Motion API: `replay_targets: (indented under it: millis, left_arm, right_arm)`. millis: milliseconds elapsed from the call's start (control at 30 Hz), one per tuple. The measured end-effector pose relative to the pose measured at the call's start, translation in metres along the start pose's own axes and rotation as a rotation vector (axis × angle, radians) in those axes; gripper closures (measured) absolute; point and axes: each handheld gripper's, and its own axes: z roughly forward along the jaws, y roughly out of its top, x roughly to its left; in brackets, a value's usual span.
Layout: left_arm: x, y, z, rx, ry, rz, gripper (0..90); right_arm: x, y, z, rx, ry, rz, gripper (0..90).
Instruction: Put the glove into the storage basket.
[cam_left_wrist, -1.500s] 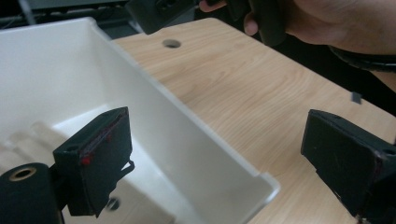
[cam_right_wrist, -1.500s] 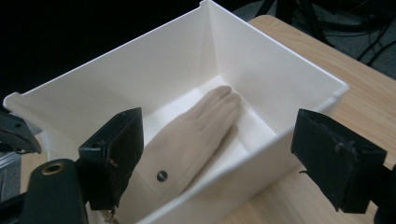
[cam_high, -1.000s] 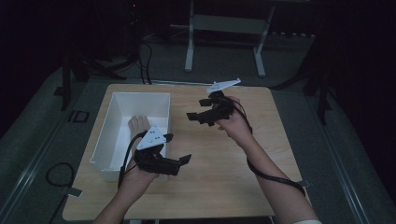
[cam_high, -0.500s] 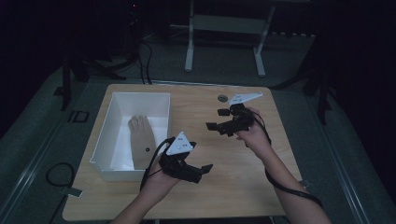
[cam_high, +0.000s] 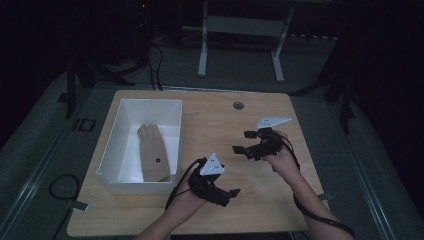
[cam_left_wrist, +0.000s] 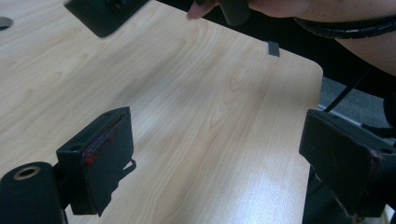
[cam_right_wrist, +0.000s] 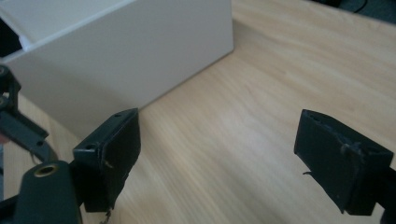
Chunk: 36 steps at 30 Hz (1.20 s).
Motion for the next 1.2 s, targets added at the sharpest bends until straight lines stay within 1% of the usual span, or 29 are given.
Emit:
replay_targets:
  millis: [100, 233, 300, 367, 400, 467, 500, 600, 700, 833, 967, 1000, 1133, 1200]
  left_arm:
    - [0.0, -0.004, 0.007, 0.008, -0.008, -0.002, 10.5]
    - [0.0, -0.011, 0.016, 0.009, -0.008, 0.002, 10.5]
    - [0.001, -0.015, 0.02, 0.006, -0.014, -0.004, 10.5]
    - [0.001, -0.019, 0.024, 0.006, -0.02, -0.011, 10.5]
    - [0.002, -0.02, 0.026, 0.007, -0.028, -0.016, 10.5]
    - [0.002, -0.024, 0.029, -0.003, -0.064, -0.037, 10.5]
    - [0.002, -0.025, 0.031, -0.002, -0.072, -0.043, 10.4]
    - [0.002, -0.029, 0.036, 0.008, -0.073, -0.043, 10.5]
    - [0.002, -0.034, 0.04, 0.008, -0.074, -0.045, 10.5]
    - [0.003, -0.041, 0.044, 0.001, -0.092, -0.053, 10.4]
    - [0.002, -0.047, 0.049, 0.013, -0.086, -0.05, 10.4]
    - [0.002, -0.049, 0.05, 0.017, -0.085, -0.047, 10.5]
    - [0.0, -0.054, 0.053, 0.001, -0.098, -0.037, 10.4]
    - [0.0, -0.057, 0.055, 0.012, -0.096, -0.031, 10.5]
  right_arm:
    - [-0.002, -0.014, 0.003, 0.042, -0.004, 0.008, 15.4]
    - [-0.005, -0.03, 0.007, 0.047, -0.007, 0.022, 14.5]
    - [-0.006, -0.039, 0.008, 0.038, -0.01, 0.025, 14.4]
    - [-0.009, -0.047, 0.009, 0.03, 0.001, 0.035, 14.3]
    - [-0.01, -0.051, 0.01, 0.031, 0.003, 0.04, 14.3]
    - [-0.011, -0.058, 0.012, 0.041, 0.0, 0.041, 14.3]
    - [-0.012, -0.062, 0.013, 0.045, 0.001, 0.043, 14.2]
    - [-0.013, -0.071, 0.014, 0.053, -0.006, 0.043, 14.0]
    - [-0.015, -0.081, 0.013, 0.042, -0.006, 0.05, 13.9]
    - [-0.017, -0.093, 0.009, 0.044, -0.016, 0.053, 13.9]
    - [-0.019, -0.103, 0.003, 0.043, -0.026, 0.061, 13.8]
    - [-0.019, -0.105, 0.002, 0.041, -0.03, 0.062, 13.8]
    - [-0.018, -0.113, -0.002, 0.044, -0.033, 0.057, 13.9]
    - [-0.018, -0.117, -0.004, 0.036, -0.03, 0.059, 13.9]
